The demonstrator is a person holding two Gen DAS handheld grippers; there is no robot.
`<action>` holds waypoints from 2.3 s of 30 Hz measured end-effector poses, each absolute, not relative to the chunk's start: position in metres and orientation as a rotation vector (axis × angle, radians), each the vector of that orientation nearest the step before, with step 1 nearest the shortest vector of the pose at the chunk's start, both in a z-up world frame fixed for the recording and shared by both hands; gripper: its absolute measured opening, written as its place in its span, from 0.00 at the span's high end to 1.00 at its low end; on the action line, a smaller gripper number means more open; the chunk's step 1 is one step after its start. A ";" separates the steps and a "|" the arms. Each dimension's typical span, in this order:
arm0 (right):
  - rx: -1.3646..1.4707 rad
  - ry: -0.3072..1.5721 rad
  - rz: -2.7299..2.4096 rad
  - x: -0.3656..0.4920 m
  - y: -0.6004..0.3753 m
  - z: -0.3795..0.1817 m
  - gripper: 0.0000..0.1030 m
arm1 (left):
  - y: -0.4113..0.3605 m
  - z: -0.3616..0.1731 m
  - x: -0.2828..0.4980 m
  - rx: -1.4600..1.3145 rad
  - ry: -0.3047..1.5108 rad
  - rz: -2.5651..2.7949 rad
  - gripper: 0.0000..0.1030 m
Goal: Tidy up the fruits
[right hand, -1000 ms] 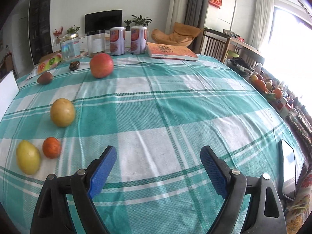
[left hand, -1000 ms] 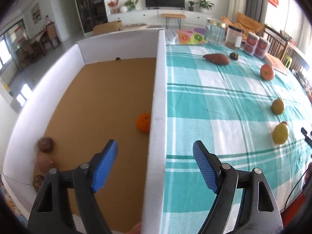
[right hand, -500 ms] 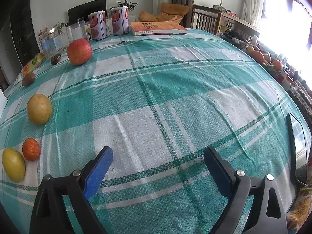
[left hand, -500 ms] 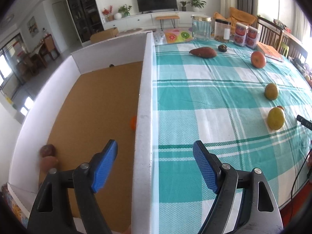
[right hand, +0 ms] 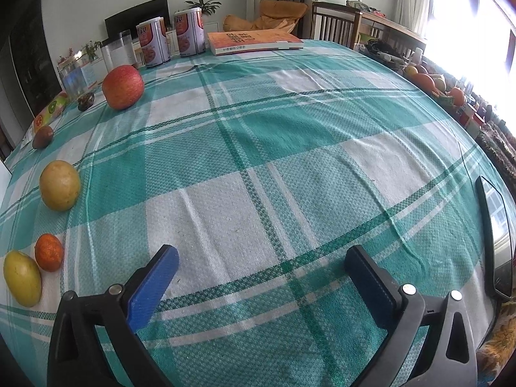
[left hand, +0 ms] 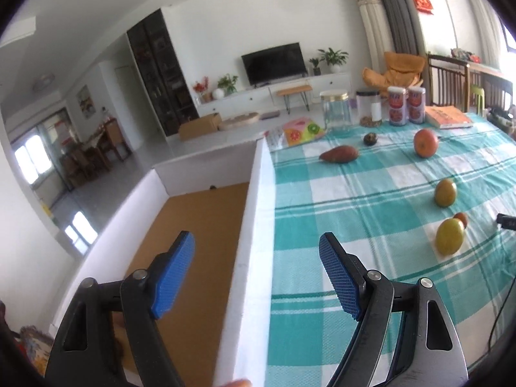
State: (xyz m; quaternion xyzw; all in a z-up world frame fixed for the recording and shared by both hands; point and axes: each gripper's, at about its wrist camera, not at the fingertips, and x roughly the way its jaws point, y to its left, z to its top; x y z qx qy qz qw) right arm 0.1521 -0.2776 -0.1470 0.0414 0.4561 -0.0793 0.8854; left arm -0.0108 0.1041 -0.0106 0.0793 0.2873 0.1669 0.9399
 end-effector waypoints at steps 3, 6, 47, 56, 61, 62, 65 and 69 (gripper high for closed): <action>0.087 0.949 -0.165 0.152 -0.278 -0.147 0.00 | 0.071 -0.006 -0.005 0.155 0.600 0.196 0.13; 0.086 0.949 -0.165 0.152 -0.278 -0.147 0.00 | 0.037 -0.019 0.008 0.166 0.661 0.077 0.13; 0.088 0.949 -0.166 0.153 -0.278 -0.147 0.00 | -0.039 -0.111 0.108 -0.068 0.944 -0.330 0.15; 0.088 0.949 -0.167 0.153 -0.278 -0.147 0.00 | -0.040 -0.126 0.119 -0.004 0.961 -0.312 0.49; 0.088 0.949 -0.167 0.153 -0.278 -0.147 0.00 | -0.023 -0.119 0.108 -0.060 0.945 -0.299 0.49; 0.088 0.949 -0.167 0.153 -0.278 -0.147 0.00 | -0.019 -0.117 0.104 -0.067 0.943 -0.297 0.49; 0.089 0.949 -0.167 0.153 -0.278 -0.147 0.00 | -0.002 -0.108 0.090 -0.080 0.949 -0.280 0.49; 0.094 0.944 -0.151 0.152 -0.278 -0.147 0.00 | 0.025 -0.096 0.065 -0.126 0.955 -0.246 0.49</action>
